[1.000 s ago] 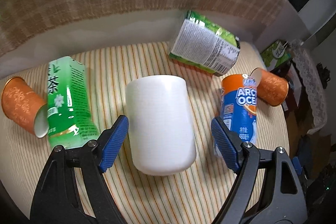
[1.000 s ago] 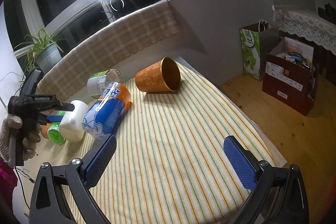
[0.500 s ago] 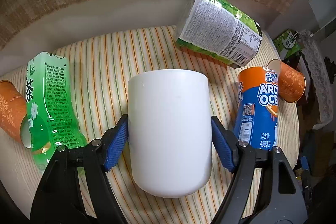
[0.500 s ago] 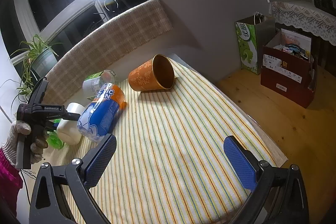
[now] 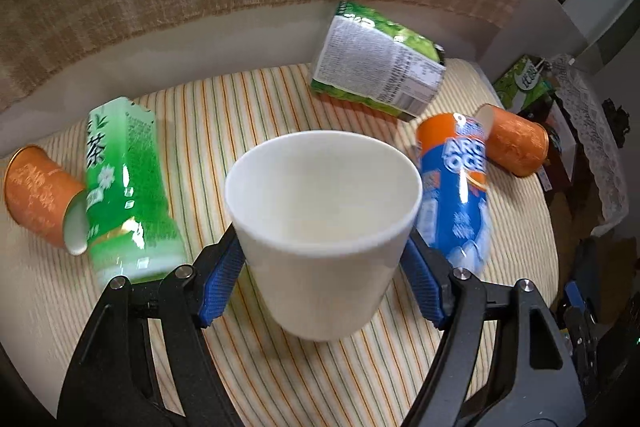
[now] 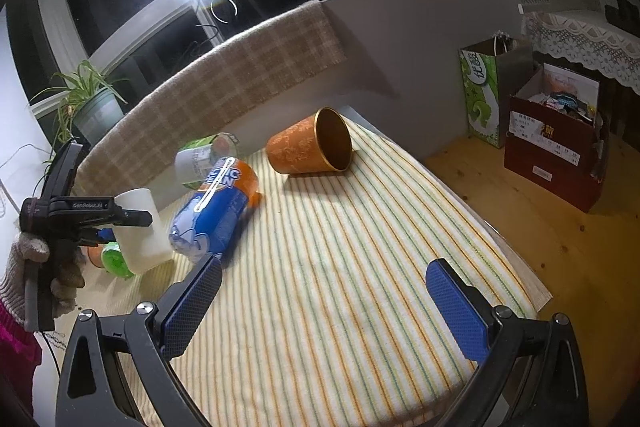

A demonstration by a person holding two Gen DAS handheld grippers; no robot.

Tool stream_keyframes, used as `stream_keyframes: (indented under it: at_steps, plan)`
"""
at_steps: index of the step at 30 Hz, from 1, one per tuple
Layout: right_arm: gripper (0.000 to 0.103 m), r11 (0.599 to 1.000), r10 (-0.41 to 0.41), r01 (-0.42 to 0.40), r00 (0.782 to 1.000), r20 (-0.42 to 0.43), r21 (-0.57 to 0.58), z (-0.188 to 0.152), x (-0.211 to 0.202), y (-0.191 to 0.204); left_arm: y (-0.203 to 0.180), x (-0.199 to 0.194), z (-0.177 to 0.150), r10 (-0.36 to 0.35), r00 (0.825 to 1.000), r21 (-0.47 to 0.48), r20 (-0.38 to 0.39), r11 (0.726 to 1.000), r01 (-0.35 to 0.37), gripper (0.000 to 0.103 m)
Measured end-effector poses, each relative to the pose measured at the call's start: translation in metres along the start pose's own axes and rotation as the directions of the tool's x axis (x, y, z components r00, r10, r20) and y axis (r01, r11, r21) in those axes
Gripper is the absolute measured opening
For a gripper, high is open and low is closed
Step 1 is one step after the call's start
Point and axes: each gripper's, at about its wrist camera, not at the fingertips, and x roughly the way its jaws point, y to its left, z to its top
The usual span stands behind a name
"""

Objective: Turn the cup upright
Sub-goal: 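Lift the white cup with the left gripper and rotate it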

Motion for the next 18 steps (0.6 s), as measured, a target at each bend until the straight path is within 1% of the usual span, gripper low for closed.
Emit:
stream_keyframes:
  at_steps: [3, 7, 11, 18]
  plan:
    - [0.103, 1.000, 0.008, -0.008, 1.000, 0.007, -0.005, -0.001, -0.006, 0.004, -0.003, -0.013, -0.010, -0.008, 1.000, 0.005, 0.025, 1.000, 0.008, 0.076]
    - [0.103, 0.999, 0.023, -0.023, 1.000, 0.018, -0.023, -0.003, -0.016, 0.011, -0.007, -0.037, -0.031, -0.021, 0.998, 0.010, 0.058, 1.000, 0.021, 0.076]
    - [0.103, 0.998, 0.041, -0.040, 0.999, 0.024, -0.043, -0.007, -0.025, 0.017, -0.007, -0.062, -0.063, -0.032, 0.996, 0.021, 0.080, 0.999, 0.031, 0.076]
    - [0.103, 0.995, 0.071, -0.070, 0.997, 0.018, -0.068, -0.014, -0.031, 0.029, 0.004, -0.079, -0.112, -0.071, 0.996, -0.011, 0.047, 0.997, 0.071, 0.076]
